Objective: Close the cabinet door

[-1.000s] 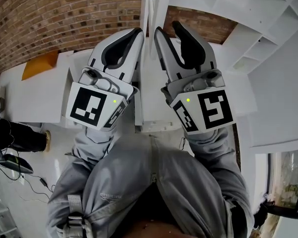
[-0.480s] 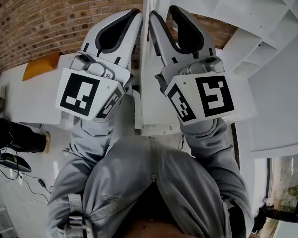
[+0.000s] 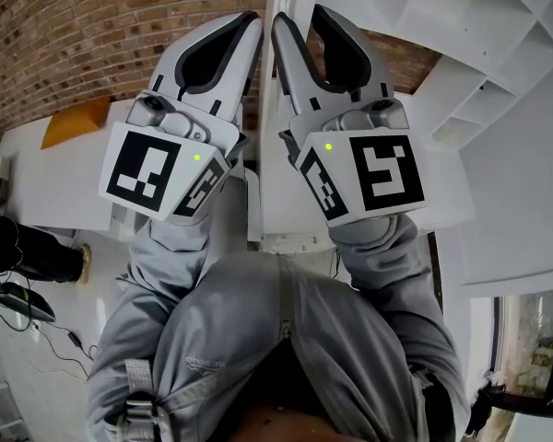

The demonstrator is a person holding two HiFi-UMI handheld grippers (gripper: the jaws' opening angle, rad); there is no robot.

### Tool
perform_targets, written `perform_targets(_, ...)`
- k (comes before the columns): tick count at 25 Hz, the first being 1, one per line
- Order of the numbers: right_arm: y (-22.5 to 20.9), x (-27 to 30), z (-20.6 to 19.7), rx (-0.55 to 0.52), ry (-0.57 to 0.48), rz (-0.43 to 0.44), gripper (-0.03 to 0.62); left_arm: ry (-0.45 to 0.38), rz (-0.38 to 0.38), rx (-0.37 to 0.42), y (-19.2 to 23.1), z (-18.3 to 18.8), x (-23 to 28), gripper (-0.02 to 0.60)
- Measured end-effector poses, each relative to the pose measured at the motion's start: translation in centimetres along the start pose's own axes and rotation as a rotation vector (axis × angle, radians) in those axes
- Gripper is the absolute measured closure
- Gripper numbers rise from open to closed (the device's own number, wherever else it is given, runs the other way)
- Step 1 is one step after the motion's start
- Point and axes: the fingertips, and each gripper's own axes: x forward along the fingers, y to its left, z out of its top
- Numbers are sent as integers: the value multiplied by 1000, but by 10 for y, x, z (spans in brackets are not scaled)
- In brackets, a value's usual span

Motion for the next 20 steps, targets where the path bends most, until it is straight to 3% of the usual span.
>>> perform_targets(20, -30, -19, 0, 11, 34, -7, 471, -3, -114, -43, -32, -8, 23, 577)
